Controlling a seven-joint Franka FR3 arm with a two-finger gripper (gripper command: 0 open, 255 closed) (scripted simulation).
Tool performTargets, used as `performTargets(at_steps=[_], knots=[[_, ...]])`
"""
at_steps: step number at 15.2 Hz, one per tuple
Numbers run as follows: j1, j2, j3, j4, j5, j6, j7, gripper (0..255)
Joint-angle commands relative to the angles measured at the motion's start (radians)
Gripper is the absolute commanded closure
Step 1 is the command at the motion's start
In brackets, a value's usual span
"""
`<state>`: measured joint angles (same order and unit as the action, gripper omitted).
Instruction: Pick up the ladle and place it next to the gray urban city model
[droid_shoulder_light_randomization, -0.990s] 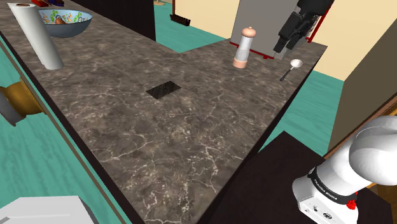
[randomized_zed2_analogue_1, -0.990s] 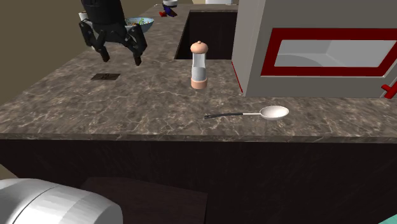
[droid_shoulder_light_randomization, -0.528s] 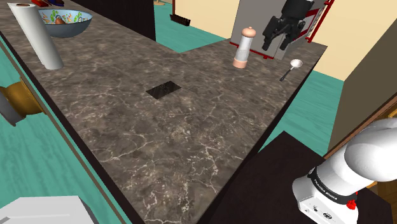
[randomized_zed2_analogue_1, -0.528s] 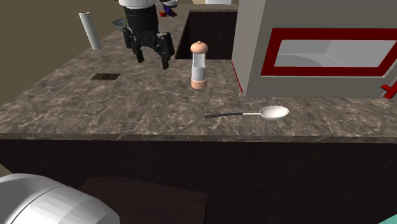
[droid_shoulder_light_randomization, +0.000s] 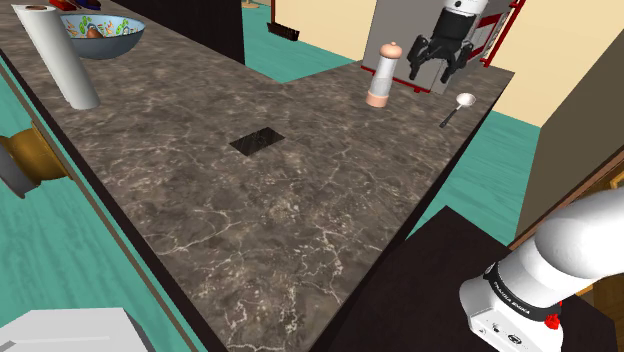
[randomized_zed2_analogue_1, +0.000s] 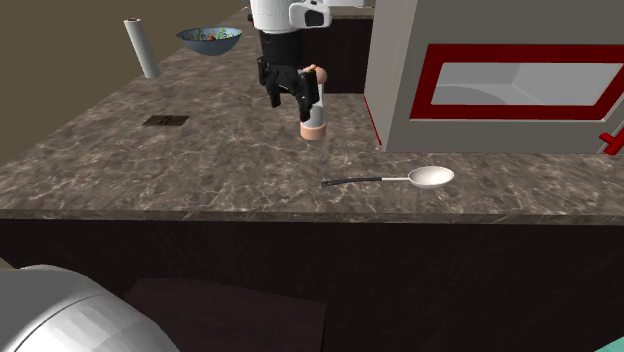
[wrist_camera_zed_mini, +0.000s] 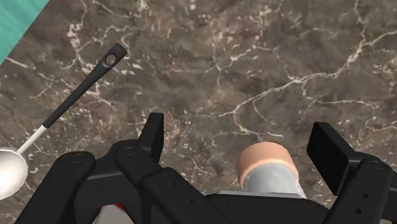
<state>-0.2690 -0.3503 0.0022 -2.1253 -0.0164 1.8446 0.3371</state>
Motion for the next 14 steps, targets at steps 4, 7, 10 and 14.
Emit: performTargets(at_steps=[4,7,10,14], knots=[[-0.069,0.116,-0.034,0.066,-0.034,0.015,0.128,0],[-0.107,0.176,-0.058,0.100,-0.051,0.021,0.201,0],[-0.142,0.230,-0.086,0.129,-0.065,0.024,0.272,0],[-0.189,0.291,-0.126,0.161,-0.080,0.026,0.364,0]])
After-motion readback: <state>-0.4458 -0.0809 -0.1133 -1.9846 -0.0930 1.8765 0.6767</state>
